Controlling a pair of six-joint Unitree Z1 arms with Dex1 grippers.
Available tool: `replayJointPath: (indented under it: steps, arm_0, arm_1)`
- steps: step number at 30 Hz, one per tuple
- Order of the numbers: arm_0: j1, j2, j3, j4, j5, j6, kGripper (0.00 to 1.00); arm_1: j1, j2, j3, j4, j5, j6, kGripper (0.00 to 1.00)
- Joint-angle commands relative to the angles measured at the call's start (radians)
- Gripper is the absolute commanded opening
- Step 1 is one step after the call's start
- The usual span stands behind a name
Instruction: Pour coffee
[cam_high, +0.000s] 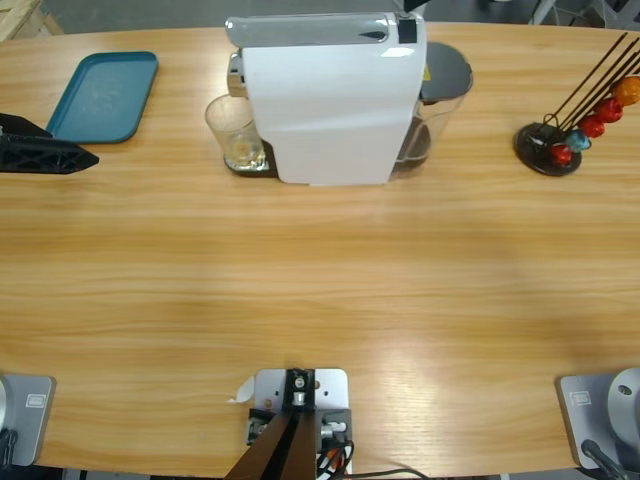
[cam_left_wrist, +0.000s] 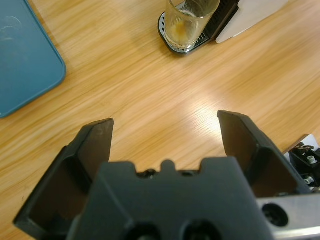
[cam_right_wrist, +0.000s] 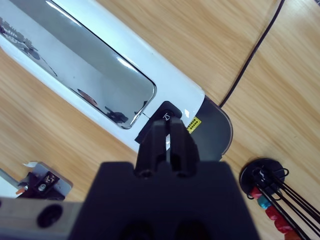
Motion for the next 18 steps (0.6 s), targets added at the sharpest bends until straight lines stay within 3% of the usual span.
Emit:
replayJointPath:
  steps: [1,18]
  arm_0:
    - [0.003,0.031,0.005,0.000,-0.002,-0.014,0.908]
    - [0.003,0.028,0.005,0.003,-0.002,-0.014,0.908]
  arm_1:
    - [-0.010,0.069,-0.009,0.014,-0.005,0.007,0.000]
    - [-0.010,0.055,0.029,0.014,-0.004,0.007,0.000]
